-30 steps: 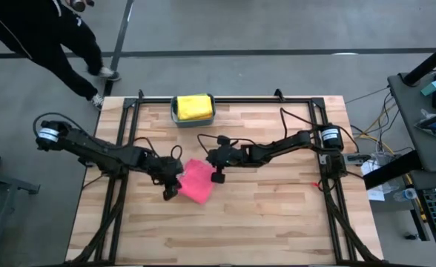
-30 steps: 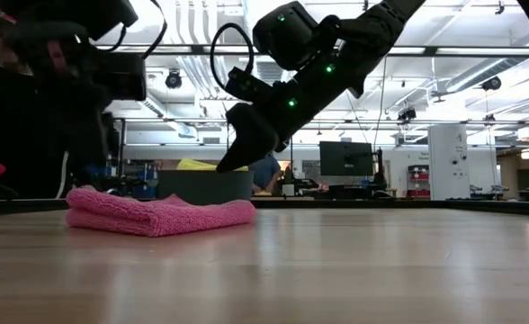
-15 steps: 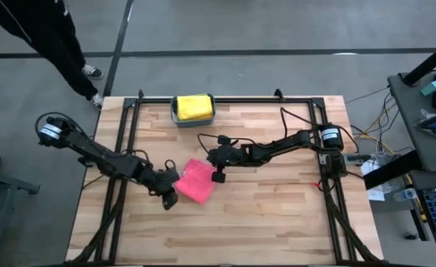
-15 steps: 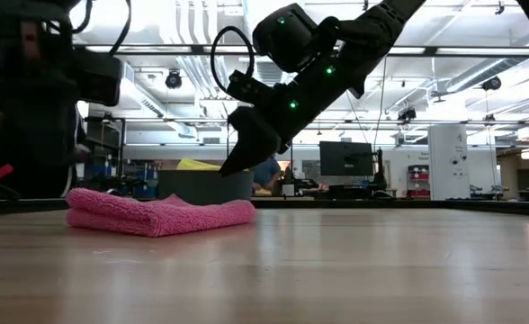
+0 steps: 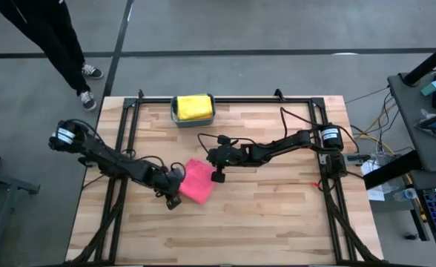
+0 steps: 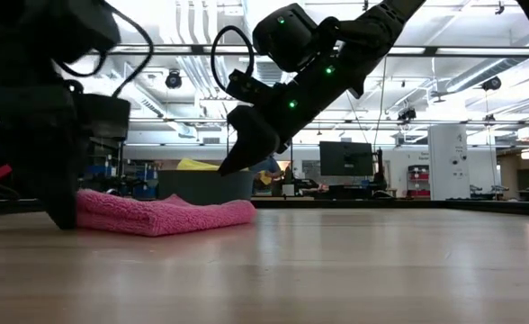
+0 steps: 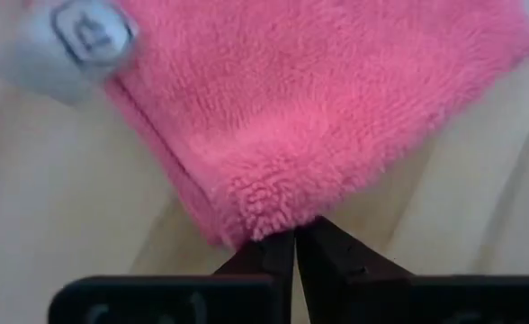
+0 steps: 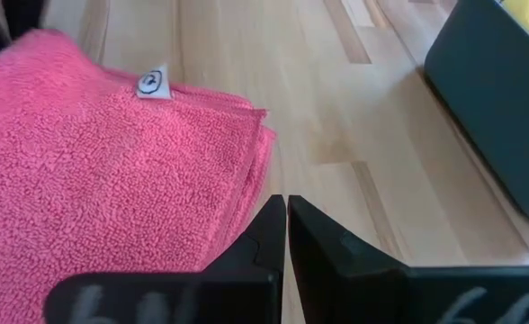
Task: Fold microfiber towels
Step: Fold the pink towel, then put the pink towel into the bin
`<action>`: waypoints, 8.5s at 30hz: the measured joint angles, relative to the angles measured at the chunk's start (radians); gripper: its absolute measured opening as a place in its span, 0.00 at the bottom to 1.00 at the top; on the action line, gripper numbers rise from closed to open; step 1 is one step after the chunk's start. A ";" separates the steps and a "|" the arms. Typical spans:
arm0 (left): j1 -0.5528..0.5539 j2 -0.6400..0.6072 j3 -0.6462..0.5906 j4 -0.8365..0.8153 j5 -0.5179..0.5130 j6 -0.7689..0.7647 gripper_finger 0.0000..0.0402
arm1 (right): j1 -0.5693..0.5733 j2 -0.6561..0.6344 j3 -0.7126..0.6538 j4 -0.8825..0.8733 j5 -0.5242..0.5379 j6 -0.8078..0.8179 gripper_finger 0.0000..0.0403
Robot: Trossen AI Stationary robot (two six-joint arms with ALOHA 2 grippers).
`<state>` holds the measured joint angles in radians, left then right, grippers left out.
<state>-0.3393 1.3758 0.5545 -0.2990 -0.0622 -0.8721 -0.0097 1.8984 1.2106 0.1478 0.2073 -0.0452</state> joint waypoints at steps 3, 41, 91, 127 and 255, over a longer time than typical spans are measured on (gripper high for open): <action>0.056 0.016 0.003 -0.011 -0.151 0.067 0.00 | -0.003 0.000 0.000 0.007 0.000 -0.003 0.02; 0.301 -0.079 -0.012 0.099 -0.049 -0.168 0.63 | -0.093 -0.043 -0.050 -0.177 -0.185 0.582 0.67; 0.301 0.128 -0.026 0.388 -0.139 -0.002 0.16 | -0.045 0.060 -0.073 0.074 -0.234 0.670 0.30; 0.749 -0.279 0.029 0.400 -0.231 0.613 0.00 | -0.315 -0.052 0.263 -0.084 -0.268 0.209 0.03; 1.029 0.225 0.231 0.438 -0.283 0.827 0.00 | -0.488 0.340 0.694 -0.450 -0.285 -0.035 0.02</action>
<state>0.6895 1.6006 0.7853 0.1390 -0.3447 -0.0448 -0.4973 2.2387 1.9046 -0.3019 -0.0780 -0.0807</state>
